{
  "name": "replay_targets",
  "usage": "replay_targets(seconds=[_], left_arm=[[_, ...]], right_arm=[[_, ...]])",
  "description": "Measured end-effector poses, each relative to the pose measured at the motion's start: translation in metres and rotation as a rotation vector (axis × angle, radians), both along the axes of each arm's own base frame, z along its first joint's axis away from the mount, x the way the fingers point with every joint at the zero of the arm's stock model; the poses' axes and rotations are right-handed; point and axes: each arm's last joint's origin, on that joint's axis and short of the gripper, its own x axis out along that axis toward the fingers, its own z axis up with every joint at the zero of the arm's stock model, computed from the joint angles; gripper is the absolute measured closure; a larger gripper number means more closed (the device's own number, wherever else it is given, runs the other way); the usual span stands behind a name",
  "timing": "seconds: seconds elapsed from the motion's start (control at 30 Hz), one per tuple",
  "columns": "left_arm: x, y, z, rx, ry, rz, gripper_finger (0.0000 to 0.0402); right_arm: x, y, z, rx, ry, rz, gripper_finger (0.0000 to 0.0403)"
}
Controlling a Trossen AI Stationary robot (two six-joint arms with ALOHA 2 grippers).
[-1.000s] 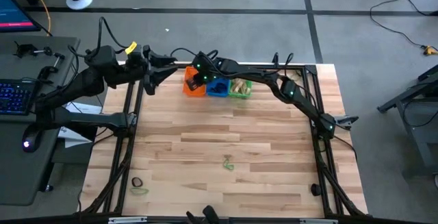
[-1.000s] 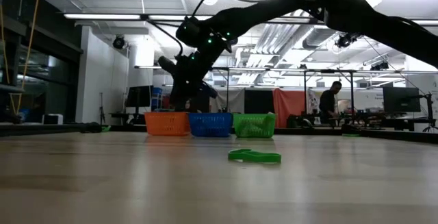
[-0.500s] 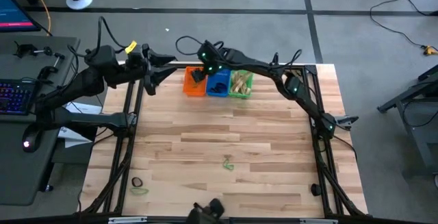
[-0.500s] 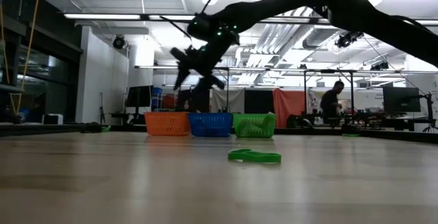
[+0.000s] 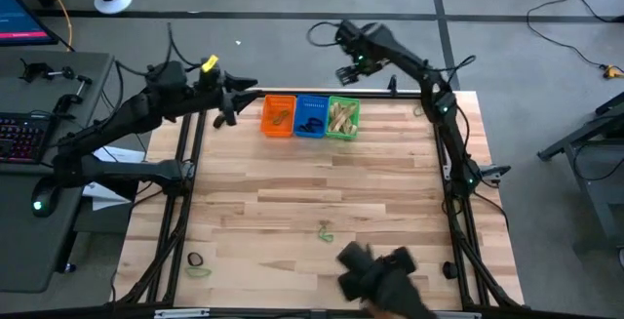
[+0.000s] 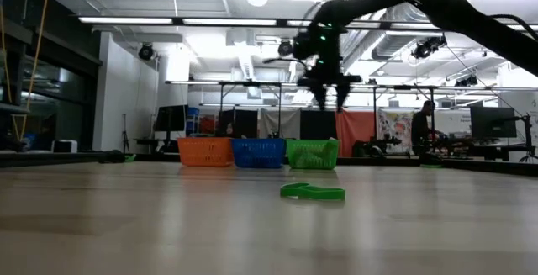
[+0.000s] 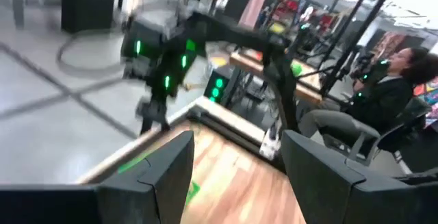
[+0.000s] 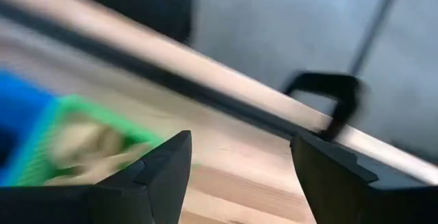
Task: Sort rubber bands into baskets
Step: Put the green rubber band into the orange bin
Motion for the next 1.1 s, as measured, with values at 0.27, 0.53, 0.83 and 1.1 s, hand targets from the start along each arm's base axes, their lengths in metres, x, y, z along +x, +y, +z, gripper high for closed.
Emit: replay_targets(seconds=[0.27, 0.53, 0.83, 1.1], left_arm=[[0.025, 0.013, -0.012, -0.101, 0.001, 0.018, 0.0188], [0.030, 0.031, -0.008, -0.100, -0.098, 0.184, 0.0188], [0.037, 0.075, -0.021, -0.255, -0.175, 0.247, 0.0188], [0.042, 0.090, -0.034, -0.324, -0.133, 0.168, 0.0188]], right_arm=[[-0.059, -0.021, -0.030, 0.055, 0.085, -0.132, 0.0165], [-0.134, 0.027, -0.070, 0.045, -0.105, -0.227, 0.0165], [-0.174, 0.044, -0.112, 0.067, -0.009, -0.390, 0.0167], [-0.177, 0.042, -0.112, 0.039, -0.009, -0.500, 0.0190]])
